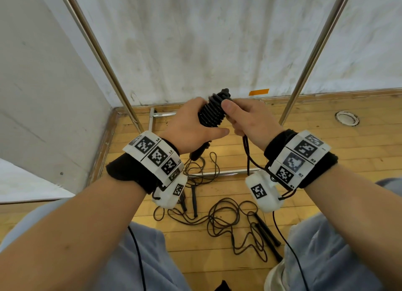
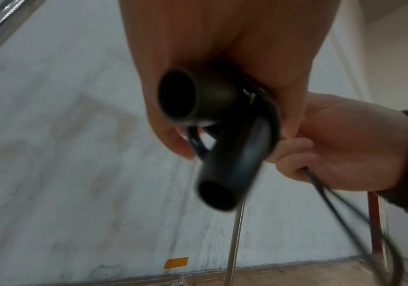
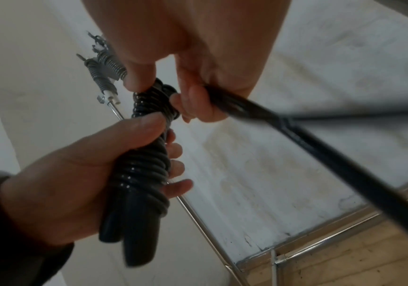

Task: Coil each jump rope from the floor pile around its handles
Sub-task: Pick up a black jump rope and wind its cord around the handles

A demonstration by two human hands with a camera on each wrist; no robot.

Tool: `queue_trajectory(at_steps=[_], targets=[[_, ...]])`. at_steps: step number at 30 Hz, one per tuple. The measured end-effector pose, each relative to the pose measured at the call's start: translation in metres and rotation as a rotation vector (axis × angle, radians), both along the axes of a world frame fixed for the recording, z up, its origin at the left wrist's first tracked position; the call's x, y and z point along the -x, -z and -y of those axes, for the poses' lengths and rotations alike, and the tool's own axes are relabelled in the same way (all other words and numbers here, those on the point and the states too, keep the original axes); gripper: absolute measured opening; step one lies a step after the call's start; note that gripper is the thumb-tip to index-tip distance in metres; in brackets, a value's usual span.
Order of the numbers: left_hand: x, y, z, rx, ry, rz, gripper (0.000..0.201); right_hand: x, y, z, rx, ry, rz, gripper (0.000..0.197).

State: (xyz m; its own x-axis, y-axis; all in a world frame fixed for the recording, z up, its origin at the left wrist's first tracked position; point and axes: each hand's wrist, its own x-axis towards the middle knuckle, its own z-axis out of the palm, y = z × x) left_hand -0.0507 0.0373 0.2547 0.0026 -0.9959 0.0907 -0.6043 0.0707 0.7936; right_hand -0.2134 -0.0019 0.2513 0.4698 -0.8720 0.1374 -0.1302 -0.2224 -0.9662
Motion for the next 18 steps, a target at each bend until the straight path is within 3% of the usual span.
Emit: queue_trajectory(at_steps=[8, 10, 13, 18], targets=[[0.004, -0.004, -0.002, -0.043, -0.07, 0.024, 0.048, -0.006, 0.005, 0.0, 0.091, 0.11, -0.103, 0.035], [0.004, -0.006, -0.003, -0.044, -0.048, -0.027, 0.043, -0.007, 0.005, 0.003, 0.061, 0.129, -0.103, 0.045], [0.003, -0.009, -0.006, -0.048, -0.016, -0.111, 0.039, -0.006, 0.005, 0.007, -0.021, 0.117, -0.069, 0.045], [0.001, -0.012, -0.004, -0.018, -0.037, -0.182, 0.041, -0.005, 0.008, 0.004, 0.042, 0.197, -0.152, 0.051]])
